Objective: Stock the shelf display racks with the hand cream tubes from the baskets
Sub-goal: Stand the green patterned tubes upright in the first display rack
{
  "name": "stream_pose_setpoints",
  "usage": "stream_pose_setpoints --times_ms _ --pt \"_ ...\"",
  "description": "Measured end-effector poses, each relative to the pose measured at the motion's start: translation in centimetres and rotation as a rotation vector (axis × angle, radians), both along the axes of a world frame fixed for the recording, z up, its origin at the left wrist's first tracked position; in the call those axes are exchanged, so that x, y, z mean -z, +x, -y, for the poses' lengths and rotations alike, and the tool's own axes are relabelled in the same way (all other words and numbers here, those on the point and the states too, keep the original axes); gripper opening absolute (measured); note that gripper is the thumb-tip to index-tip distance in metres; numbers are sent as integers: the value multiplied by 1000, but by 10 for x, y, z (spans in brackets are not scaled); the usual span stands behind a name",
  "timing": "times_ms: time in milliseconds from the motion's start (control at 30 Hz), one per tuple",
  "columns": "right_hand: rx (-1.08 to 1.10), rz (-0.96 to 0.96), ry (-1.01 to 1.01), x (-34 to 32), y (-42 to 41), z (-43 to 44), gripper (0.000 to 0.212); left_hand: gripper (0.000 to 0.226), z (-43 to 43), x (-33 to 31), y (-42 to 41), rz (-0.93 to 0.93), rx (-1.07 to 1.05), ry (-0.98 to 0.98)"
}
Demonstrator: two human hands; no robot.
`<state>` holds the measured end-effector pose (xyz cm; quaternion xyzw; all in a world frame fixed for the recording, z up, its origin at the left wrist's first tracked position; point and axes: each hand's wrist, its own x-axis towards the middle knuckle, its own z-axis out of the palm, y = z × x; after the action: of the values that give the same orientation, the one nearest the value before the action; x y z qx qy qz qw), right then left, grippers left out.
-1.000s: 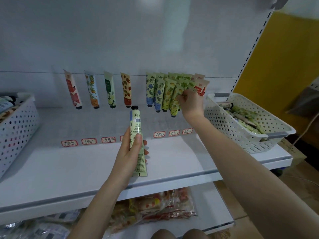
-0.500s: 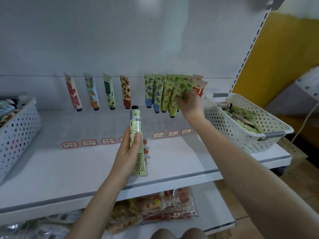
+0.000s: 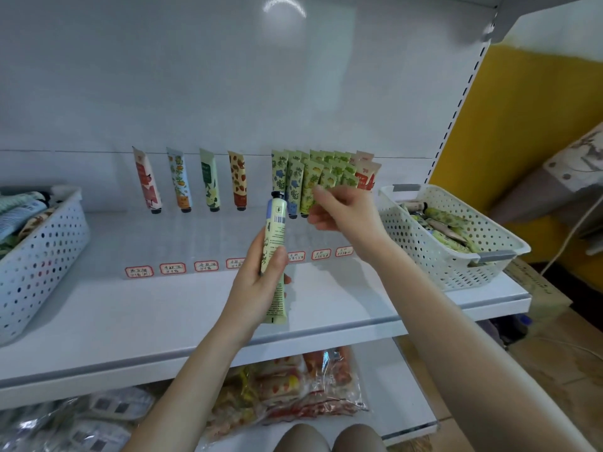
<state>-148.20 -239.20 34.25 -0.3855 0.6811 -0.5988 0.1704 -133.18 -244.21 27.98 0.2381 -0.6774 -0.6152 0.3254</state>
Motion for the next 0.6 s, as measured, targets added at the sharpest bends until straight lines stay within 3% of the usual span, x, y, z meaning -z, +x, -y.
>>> stream_pose_setpoints --times_ms 167,267,400,500,600 --pt "-62 37 56 -8 24 -15 24 43 -17 -10 4 -21 50 -156" --pt "-56 63 43 -8 28 -23 15 56 -25 -13 8 -1 60 -177" --pt "-90 358 -91 -14 23 -37 9 81 -26 -20 14 2 -91 126" --pt "-124 539 -204 -16 21 -48 13 59 -23 -28 16 -110 -53 404" --pt "-147 638 -265 -14 24 -56 12 36 -28 -34 19 -127 65 469"
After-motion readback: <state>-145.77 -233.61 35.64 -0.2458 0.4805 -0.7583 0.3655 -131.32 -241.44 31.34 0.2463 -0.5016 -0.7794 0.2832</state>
